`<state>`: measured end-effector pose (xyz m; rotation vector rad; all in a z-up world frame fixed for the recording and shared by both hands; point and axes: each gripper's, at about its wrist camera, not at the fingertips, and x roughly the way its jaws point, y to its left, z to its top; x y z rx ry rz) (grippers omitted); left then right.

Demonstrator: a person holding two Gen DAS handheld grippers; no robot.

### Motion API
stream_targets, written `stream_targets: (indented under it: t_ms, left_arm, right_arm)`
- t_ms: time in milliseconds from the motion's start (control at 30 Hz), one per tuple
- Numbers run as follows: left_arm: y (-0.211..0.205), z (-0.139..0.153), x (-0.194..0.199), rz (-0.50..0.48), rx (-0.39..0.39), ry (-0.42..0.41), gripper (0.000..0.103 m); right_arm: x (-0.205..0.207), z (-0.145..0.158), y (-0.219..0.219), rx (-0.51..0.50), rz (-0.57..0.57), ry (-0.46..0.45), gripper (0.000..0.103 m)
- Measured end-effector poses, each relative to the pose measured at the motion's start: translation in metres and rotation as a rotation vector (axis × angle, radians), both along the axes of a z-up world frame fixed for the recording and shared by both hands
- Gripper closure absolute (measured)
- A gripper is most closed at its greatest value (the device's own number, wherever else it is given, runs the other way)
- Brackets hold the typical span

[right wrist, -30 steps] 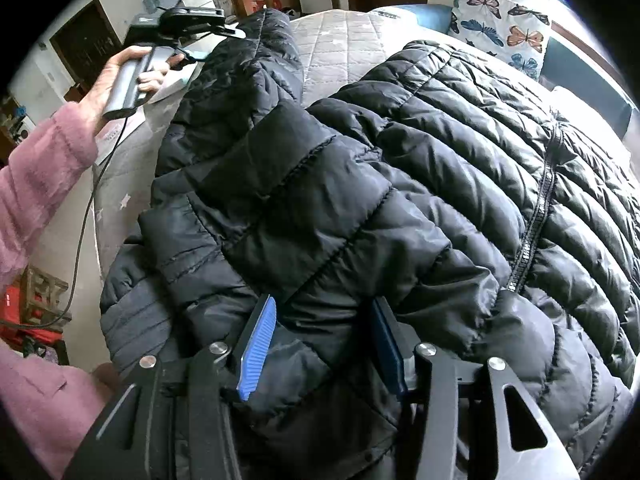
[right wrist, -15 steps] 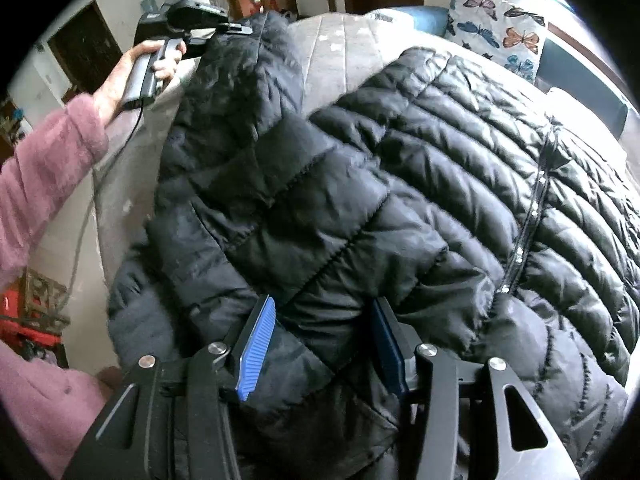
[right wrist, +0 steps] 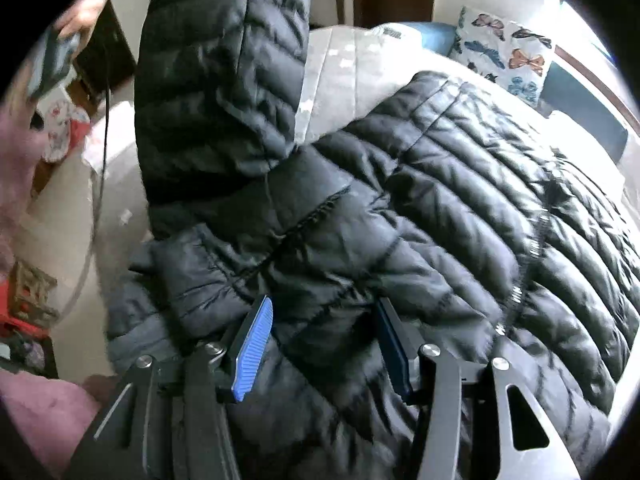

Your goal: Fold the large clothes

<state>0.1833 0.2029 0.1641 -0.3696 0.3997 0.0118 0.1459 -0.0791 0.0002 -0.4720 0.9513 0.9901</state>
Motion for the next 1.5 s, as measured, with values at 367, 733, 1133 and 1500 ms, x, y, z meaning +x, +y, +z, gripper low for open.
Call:
stream_targets:
  t_ms: [367,733,1133,1500]
  left_arm:
    - [-0.215,0.001,-0.019,-0.323,0.244,0.022,0.093]
    - [-0.398,-0.133,-0.025,-0.586,0.304,0.274,0.093]
    - [-0.423,-0.199,-0.025,-0.665,0.402,0.389,0.08]
    - [-0.391,-0.143,-0.053,-0.711,0.361,0.343,0.023]
  right_arm:
    - [-0.001,0.047,-0.132,0.102,-0.265,-0.089,0.046]
    - [-0.001,0.017,-0.25,0.165,-0.575,-0.019,0.046]
    - [-0.019,0.029,-0.298,0.339,-0.64,0.022,0.046]
    - [0.02,0.026,-0.254,0.395,-0.536,0.043,0.05]
